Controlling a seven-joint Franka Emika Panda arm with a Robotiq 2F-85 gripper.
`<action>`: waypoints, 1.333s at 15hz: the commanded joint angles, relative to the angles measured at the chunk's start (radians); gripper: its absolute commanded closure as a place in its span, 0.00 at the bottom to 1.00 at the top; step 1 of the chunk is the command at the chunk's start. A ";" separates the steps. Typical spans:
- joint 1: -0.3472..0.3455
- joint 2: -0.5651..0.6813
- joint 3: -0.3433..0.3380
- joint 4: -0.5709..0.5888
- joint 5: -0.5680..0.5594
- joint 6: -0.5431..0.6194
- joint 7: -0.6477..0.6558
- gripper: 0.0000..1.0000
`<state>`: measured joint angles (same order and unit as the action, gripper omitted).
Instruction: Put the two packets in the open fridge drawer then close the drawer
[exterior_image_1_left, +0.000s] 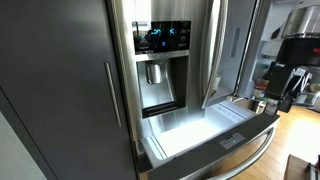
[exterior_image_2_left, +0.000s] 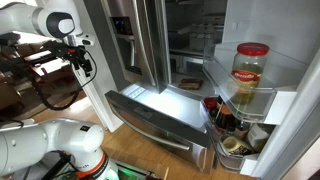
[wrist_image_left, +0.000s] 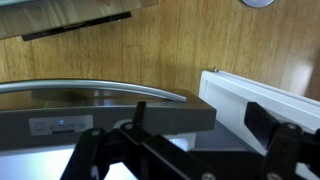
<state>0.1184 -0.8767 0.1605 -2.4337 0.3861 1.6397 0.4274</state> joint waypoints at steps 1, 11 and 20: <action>-0.033 -0.002 0.019 0.005 0.016 -0.011 -0.018 0.00; -0.033 -0.002 0.019 0.005 0.016 -0.011 -0.018 0.00; -0.218 0.047 -0.065 -0.011 -0.237 0.138 -0.105 0.00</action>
<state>-0.0274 -0.8673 0.1292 -2.4356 0.2366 1.6971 0.3696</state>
